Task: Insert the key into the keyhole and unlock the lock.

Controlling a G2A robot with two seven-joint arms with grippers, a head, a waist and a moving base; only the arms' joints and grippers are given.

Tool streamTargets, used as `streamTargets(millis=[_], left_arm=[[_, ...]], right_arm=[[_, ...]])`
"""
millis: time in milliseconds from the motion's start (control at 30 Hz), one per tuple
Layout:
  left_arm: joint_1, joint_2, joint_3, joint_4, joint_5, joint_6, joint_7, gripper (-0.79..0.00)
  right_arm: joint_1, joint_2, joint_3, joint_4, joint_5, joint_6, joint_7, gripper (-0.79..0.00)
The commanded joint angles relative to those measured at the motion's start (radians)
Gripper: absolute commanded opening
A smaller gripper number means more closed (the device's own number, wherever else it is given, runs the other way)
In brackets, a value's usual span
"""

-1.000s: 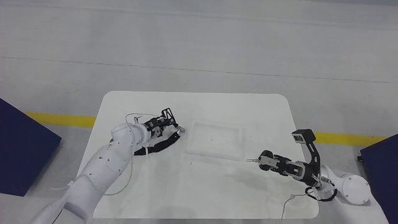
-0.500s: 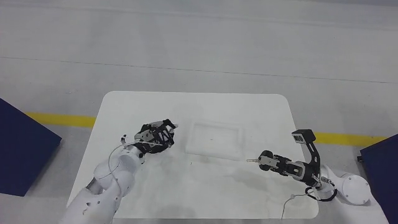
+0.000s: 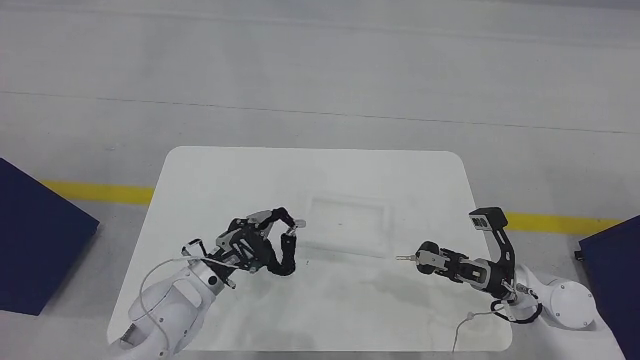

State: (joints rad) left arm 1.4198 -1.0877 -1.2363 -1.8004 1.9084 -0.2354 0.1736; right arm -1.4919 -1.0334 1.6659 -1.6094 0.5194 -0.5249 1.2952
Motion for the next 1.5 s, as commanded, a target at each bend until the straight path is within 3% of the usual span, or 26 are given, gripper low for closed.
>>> streamTargets(millis=[0,167,400,800,1033,1400,1467], left_arm=[[0.000,0.000,0.000,0.000,0.000,0.000,0.000,-0.785],[0.004,-0.001,0.002,0.000,-0.019,-0.001,0.007,-0.785],[0.024,-0.013,0.011,0.030,-0.280,-0.042,0.235,-0.785],[-0.005,-0.034,0.100,0.177,-0.516,-0.260,0.542,-0.785],[-0.008,-0.049,0.136,0.208,-0.654,-0.305,0.567,-0.785],[-0.008,-0.049,0.136,0.204,-0.656,-0.300,0.566,-0.785],[0.003,-0.054,0.149,0.199,-0.726,-0.324,0.560,-0.785]], right_arm=[[0.000,0.000,0.000,0.000,0.000,0.000,0.000,-0.785],[0.000,0.000,0.000,0.000,0.000,0.000,0.000,-0.785],[0.000,0.000,0.000,0.000,0.000,0.000,0.000,-0.785],[0.000,0.000,0.000,0.000,0.000,0.000,0.000,-0.785],[0.000,0.000,0.000,0.000,0.000,0.000,0.000,-0.785],[0.000,0.000,0.000,0.000,0.000,0.000,0.000,-0.785],[0.000,0.000,0.000,0.000,0.000,0.000,0.000,-0.785]])
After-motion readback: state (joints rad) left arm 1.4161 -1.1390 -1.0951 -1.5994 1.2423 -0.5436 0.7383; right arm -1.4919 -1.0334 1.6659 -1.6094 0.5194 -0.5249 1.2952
